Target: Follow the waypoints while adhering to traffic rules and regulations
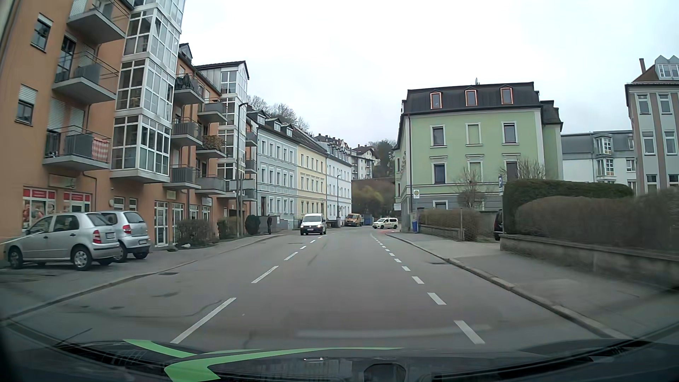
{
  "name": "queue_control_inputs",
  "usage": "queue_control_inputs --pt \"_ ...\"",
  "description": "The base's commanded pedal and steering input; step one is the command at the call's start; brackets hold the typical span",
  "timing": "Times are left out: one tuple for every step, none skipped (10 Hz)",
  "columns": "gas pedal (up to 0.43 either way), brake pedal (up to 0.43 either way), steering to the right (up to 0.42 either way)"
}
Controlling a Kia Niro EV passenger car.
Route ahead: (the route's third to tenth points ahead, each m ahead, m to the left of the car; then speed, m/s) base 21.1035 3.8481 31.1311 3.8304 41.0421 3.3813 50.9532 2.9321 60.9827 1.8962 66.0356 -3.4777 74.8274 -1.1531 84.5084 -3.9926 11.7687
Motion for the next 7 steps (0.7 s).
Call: queue_control_inputs --pt "0.098 0.000 0.002" --pt "0.098 0.000 0.002" --pt "0.110 0.000 0.002" --pt "0.110 0.000 0.002" --pt "0.110 0.000 0.002" --pt "0.110 0.000 0.002" --pt "0.110 0.000 0.002"
